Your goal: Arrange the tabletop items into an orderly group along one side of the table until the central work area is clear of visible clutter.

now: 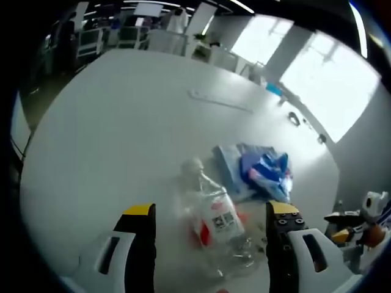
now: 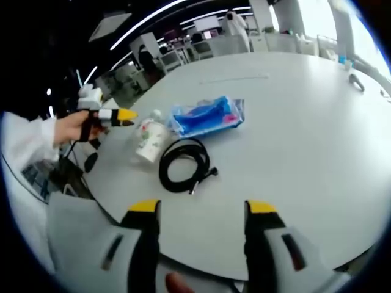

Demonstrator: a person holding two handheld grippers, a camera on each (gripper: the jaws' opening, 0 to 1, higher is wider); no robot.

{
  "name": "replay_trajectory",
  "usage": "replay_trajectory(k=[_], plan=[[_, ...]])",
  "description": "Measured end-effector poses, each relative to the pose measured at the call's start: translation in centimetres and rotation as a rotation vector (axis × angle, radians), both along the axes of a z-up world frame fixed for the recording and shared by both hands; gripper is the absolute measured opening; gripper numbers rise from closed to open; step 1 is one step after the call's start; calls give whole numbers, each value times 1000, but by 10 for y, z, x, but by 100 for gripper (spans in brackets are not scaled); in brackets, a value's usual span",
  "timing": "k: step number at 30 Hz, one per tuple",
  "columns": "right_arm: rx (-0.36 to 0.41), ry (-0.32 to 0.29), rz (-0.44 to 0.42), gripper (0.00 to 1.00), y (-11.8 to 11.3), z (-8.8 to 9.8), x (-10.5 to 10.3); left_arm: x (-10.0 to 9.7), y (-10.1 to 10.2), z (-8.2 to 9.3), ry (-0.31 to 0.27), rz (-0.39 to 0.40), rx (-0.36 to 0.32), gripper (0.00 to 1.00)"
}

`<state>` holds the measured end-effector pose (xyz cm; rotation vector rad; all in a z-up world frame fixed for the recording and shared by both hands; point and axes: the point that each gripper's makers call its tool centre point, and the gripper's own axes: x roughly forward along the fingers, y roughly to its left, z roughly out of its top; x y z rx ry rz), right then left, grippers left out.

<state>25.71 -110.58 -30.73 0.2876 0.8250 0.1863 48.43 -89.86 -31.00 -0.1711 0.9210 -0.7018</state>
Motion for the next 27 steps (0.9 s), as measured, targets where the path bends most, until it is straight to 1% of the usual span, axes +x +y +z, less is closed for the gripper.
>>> replay_trajectory(k=[6, 11, 15, 19, 27], plan=[[5, 7, -2, 53, 1, -2, 0, 7, -7, 0, 18, 22, -18, 69], [9, 12, 0, 53, 2, -5, 0, 10, -13, -2, 25, 16, -15, 69], [13, 12, 2, 52, 4, -5, 2, 12, -15, -5, 42, 22, -24, 69], [19, 15, 5, 52, 6, -6, 4, 16, -16, -10, 52, 17, -6, 68], [20, 24, -3, 49, 6, -12, 5, 21, -17, -14, 70, 27, 1, 67]])
